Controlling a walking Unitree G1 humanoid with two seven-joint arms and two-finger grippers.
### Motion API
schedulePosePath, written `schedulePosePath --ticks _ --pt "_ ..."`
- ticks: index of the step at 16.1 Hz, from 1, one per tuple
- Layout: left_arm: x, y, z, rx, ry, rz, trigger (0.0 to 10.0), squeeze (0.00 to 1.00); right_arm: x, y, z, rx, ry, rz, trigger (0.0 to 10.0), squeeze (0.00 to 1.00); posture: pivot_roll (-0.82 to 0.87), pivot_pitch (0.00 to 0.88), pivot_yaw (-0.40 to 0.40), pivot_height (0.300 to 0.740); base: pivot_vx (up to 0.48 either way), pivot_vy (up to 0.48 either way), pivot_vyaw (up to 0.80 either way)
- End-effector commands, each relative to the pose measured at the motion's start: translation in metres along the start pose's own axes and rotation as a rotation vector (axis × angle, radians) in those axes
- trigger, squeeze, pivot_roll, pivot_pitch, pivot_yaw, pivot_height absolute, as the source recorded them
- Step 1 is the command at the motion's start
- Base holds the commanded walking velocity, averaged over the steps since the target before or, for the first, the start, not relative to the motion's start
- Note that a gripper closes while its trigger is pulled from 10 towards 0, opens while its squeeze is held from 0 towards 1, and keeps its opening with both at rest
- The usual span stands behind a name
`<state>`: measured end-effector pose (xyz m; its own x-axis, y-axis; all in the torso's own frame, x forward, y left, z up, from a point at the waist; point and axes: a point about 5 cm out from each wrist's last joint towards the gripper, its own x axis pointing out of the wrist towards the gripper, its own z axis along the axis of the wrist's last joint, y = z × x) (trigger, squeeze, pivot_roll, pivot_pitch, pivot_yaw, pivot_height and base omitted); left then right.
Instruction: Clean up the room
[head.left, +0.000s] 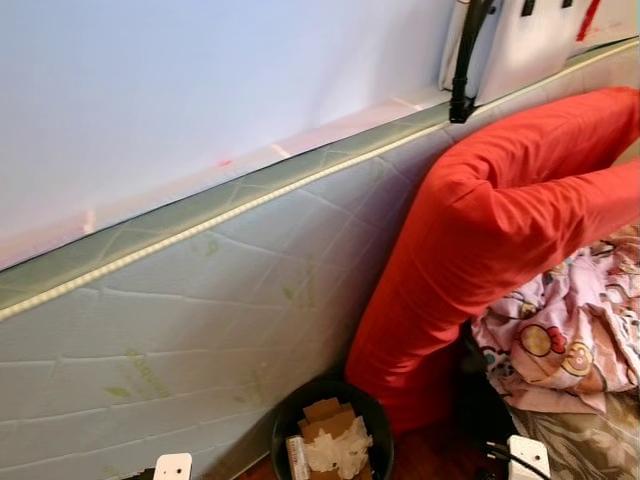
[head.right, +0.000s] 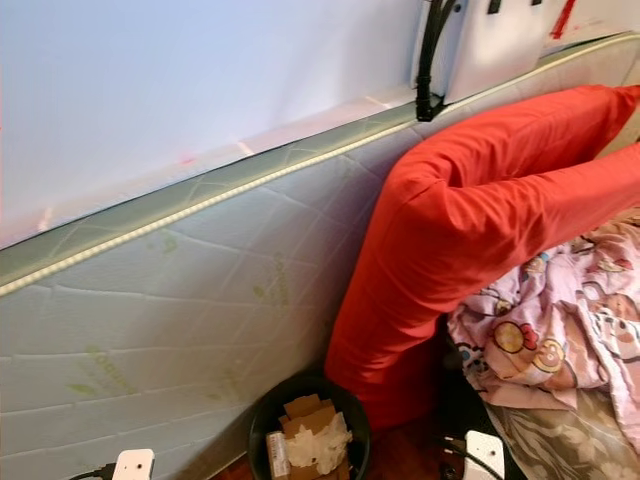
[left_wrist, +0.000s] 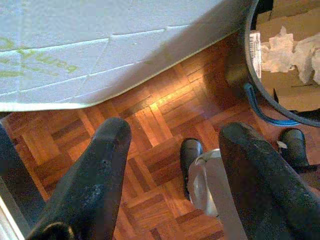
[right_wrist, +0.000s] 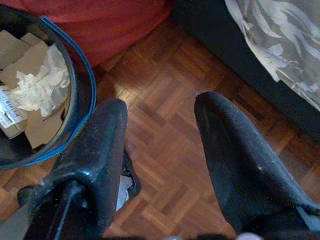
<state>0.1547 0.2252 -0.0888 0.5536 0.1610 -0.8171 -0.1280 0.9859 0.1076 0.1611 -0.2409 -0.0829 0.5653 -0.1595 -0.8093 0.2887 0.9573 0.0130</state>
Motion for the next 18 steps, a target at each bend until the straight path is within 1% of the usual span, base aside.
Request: schedulePosePath --ticks 1,4,5,6,8,9,13,18 --pt "-0.0001 0.0006 -0.0022 0.002 0.019 0.005 10.0 0.00 0.0004 -0.0002 0.0014 -0.010 0.004 0.002 10.0 0.00 0.01 0.000 0.023 0.740 0.000 0.000 -0.61" --pt "0.0000 0.0002 -0.0021 0.003 0.020 0.006 10.0 0.00 0.0004 -0.0004 0.0019 -0.013 0.003 0.005 10.0 0.00 0.01 0.000 0.019 0.740 0.000 0.000 -0.61" --pt "0.0001 0.0006 -0.0013 0.028 0.018 0.011 10.0 0.00 0.0004 -0.0004 0.0021 -0.016 0.003 0.006 10.0 0.00 0.01 0.000 0.019 0.740 0.000 0.000 -0.61" --pt "0.0002 0.0008 -0.0009 0.041 0.015 0.018 10.0 0.00 0.0004 -0.0007 0.0022 -0.015 0.003 0.006 10.0 0.00 0.01 0.000 0.016 0.740 0.000 -0.480 -0.61" --pt "0.0001 0.0003 -0.0017 0.026 0.021 0.016 10.0 0.00 0.0004 -0.0009 0.0023 -0.019 0.004 0.007 10.0 0.00 0.01 0.000 0.015 0.740 0.000 -0.480 -0.61" --pt "0.0000 0.0000 -0.0024 0.001 0.022 0.017 10.0 0.00 0.0004 -0.0011 0.0023 -0.019 0.005 0.006 10.0 0.00 0.01 0.000 0.014 0.740 0.000 -0.255 -0.61" --pt "0.0001 -0.0002 -0.0019 0.004 0.018 0.018 10.0 0.00 0.0004 -0.0010 0.0027 -0.022 0.004 0.010 10.0 0.00 0.01 0.000 0.014 0.740 0.000 0.000 -0.61" --pt "0.0001 0.0011 -0.0011 -0.003 0.016 0.021 10.0 0.00 0.0007 0.0013 0.0036 -0.009 -0.007 0.021 10.0 0.00 0.02 0.000 0.018 0.740 0.000 0.000 0.00"
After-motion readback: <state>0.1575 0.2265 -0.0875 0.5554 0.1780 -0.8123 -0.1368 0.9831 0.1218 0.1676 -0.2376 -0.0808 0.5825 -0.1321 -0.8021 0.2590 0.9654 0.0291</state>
